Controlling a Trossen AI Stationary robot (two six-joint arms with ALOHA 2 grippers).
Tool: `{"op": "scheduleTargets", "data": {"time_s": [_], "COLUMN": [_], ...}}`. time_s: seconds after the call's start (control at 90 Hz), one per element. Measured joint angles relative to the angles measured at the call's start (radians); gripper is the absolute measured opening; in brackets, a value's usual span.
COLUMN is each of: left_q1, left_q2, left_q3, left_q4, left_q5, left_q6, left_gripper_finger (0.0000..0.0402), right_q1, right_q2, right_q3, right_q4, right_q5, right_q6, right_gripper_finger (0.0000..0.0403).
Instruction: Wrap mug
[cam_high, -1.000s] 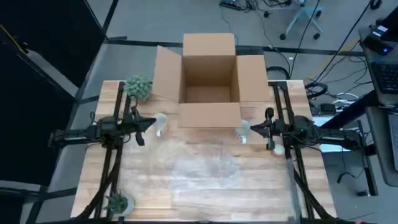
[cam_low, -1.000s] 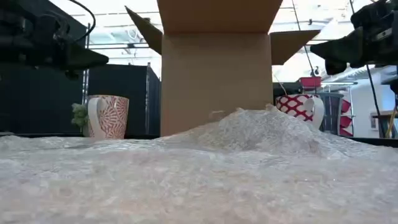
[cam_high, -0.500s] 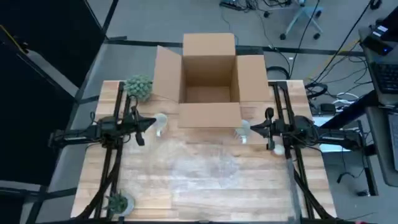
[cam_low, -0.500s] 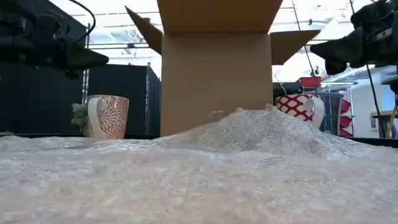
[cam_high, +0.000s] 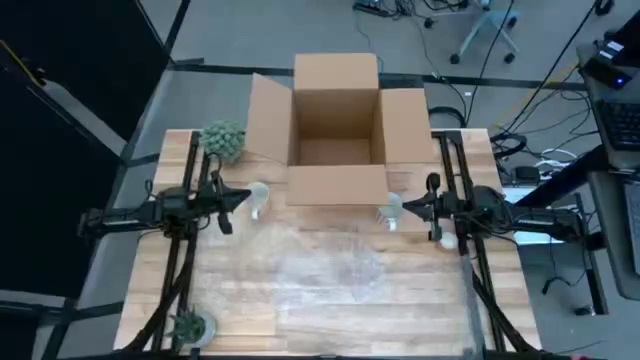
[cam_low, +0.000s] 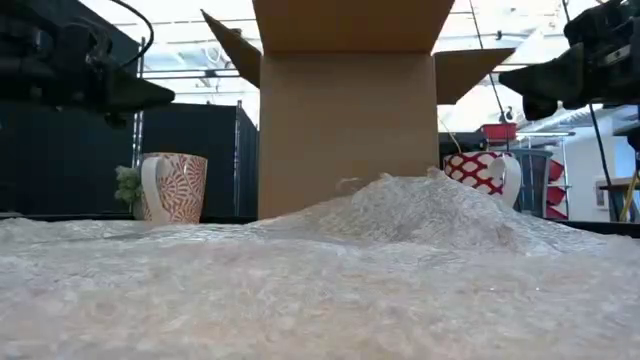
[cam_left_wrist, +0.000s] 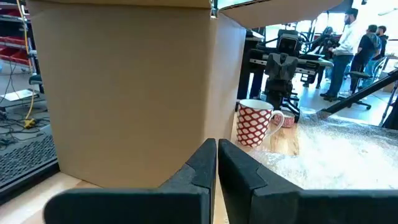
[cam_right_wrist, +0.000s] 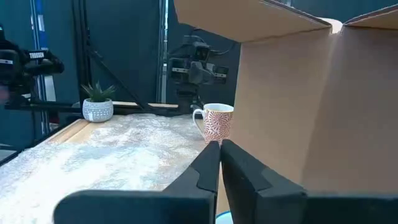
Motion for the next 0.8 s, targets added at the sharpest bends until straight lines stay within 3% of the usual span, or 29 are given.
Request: {"op": "scheduleTargets", "data": {"time_s": [0.256,0.533,0.644,0.8], "left_q1": [0.000,0.001,0.001,0.001], "left_q2": [0.000,0.000,0.014,0.179], "left_q3": [0.000,0.007,0.102,0.334], "left_q4": [0.005,0.133,0.025,-0.336], "left_q5": [0.000,-0.006,-0.023,-0.072], "left_q6": [-0.002,-0.073,-0.079,-0.163], "left_gripper_finger": [0.0004,0.0004,0.0001,0.0000], "right_q1": [0.000,0.000,0.000,0.000], "right_q2": [0.000,0.000,0.000,0.000], "right_q3": [0.000,0.000,0.000,0.000], "right_q4": [0.000,0.000,0.000,0.000], "right_q5": [0.000,0.000,0.000,0.000], "right_q6": [0.000,0.000,0.000,0.000], "right_gripper_finger": [0.0004,0.0004,0.0004,0.0004]}}
